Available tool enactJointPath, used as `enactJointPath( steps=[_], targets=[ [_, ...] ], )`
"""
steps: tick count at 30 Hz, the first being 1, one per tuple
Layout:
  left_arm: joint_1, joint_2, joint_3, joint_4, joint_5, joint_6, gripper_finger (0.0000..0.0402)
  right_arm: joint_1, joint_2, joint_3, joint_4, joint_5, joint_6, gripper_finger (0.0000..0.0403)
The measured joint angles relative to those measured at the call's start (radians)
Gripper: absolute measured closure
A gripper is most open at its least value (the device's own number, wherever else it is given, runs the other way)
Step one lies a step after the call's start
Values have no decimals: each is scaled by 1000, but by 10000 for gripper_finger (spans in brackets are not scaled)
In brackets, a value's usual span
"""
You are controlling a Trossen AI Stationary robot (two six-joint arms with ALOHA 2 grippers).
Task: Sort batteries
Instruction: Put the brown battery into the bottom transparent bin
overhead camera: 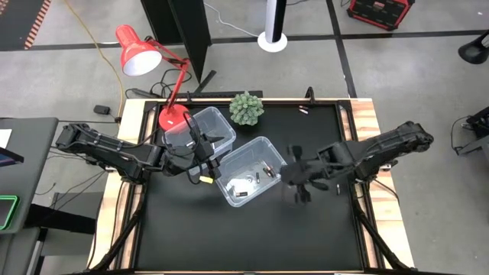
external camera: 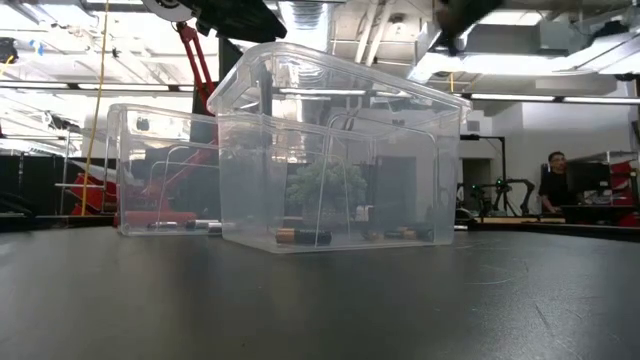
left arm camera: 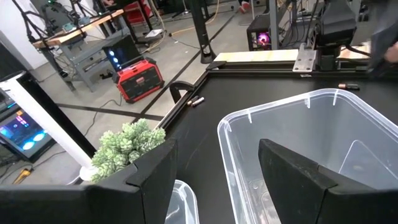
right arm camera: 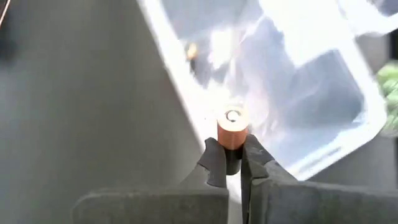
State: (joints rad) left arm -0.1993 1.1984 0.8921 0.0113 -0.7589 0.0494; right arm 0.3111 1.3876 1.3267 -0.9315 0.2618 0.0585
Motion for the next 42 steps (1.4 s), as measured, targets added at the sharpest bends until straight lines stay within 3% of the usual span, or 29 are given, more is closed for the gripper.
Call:
enactJointPath(
  steps=[6,17,22,28,36,42],
  targets=[
    [0,0,0,1,0,0,182,-82,79,16,46,2,-64,377],
    [0,0,0,0,0,0,182,-130,126,15,39,2,-54,184],
    [0,0,0,-3,0,0,182,-106,56,15,-95,2,43,157],
    [0,0,0,-6,1,0,182,-17,-70,-30,-236,22,238,166],
    [0,0,0,-6,1,0,182,146,-147,-209,-422,20,711,177],
    [0,0,0,-6,1,0,182,265,-163,-376,-406,-103,1114,177]
  ],
)
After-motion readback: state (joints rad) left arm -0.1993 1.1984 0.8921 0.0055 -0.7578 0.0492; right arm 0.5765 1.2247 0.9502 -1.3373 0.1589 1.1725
